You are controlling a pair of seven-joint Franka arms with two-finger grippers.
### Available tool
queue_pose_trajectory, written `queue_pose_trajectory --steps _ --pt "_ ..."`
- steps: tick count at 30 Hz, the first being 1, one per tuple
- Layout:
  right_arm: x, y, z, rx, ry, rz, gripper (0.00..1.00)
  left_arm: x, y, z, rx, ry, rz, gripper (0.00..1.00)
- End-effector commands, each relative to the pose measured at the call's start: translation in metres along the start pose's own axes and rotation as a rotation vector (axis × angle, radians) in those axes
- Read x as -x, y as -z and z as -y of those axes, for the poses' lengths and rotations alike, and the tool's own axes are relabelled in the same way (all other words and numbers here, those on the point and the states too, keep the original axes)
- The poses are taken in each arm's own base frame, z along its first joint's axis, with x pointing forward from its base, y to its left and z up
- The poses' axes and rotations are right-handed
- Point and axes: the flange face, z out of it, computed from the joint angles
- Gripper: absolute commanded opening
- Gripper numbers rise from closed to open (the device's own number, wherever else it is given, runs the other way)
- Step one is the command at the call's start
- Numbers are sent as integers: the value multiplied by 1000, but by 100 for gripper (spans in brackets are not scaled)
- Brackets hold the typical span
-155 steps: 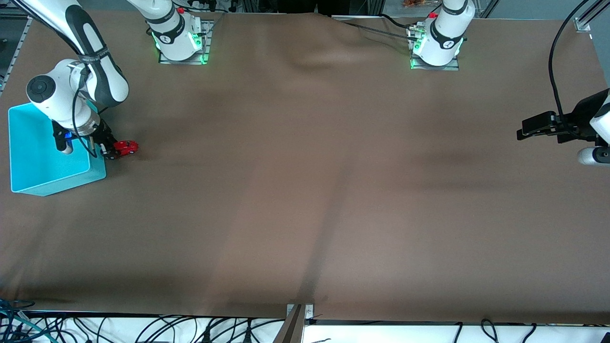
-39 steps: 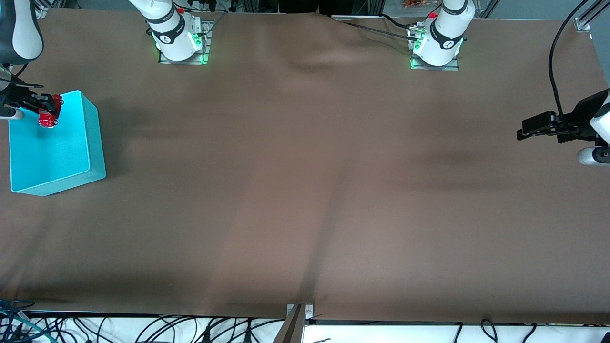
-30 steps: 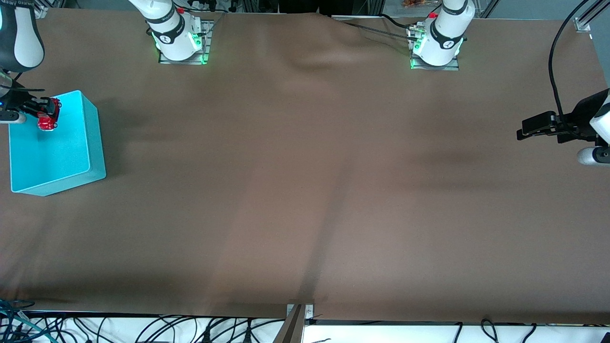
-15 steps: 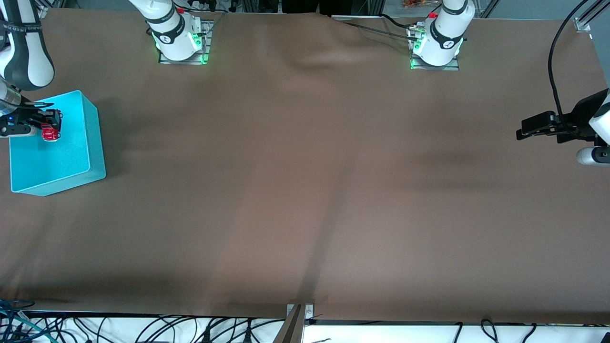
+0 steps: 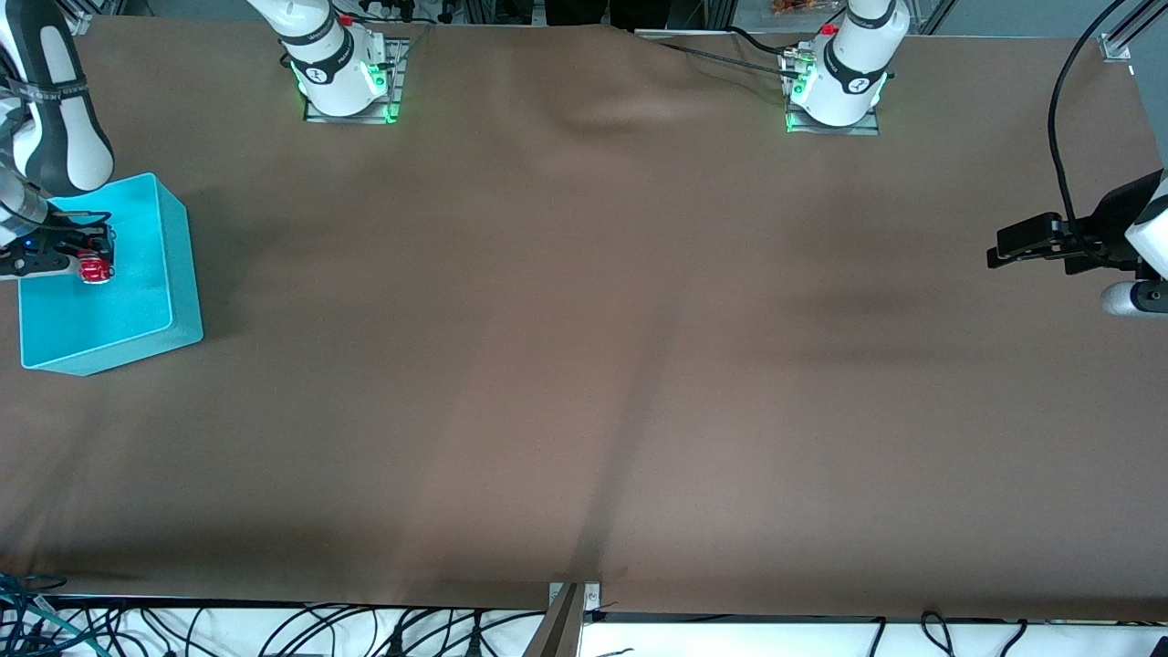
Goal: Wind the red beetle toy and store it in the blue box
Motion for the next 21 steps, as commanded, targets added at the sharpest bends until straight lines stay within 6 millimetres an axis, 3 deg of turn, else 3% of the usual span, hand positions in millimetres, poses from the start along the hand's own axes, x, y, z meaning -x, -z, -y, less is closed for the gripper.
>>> queue_pose_trajectory --steps 1,8,20,21 --pt "-4 -16 -8 26 40 1 0 5 6 -2 -7 -16 0 100" --pt "-2 -41 -7 34 49 7 0 5 6 0 -7 -15 0 100" --pt "3 -62 -7 29 63 26 0 5 6 0 -7 -18 0 100" --pt "3 -62 -7 28 63 28 7 5 6 0 -7 -18 0 100"
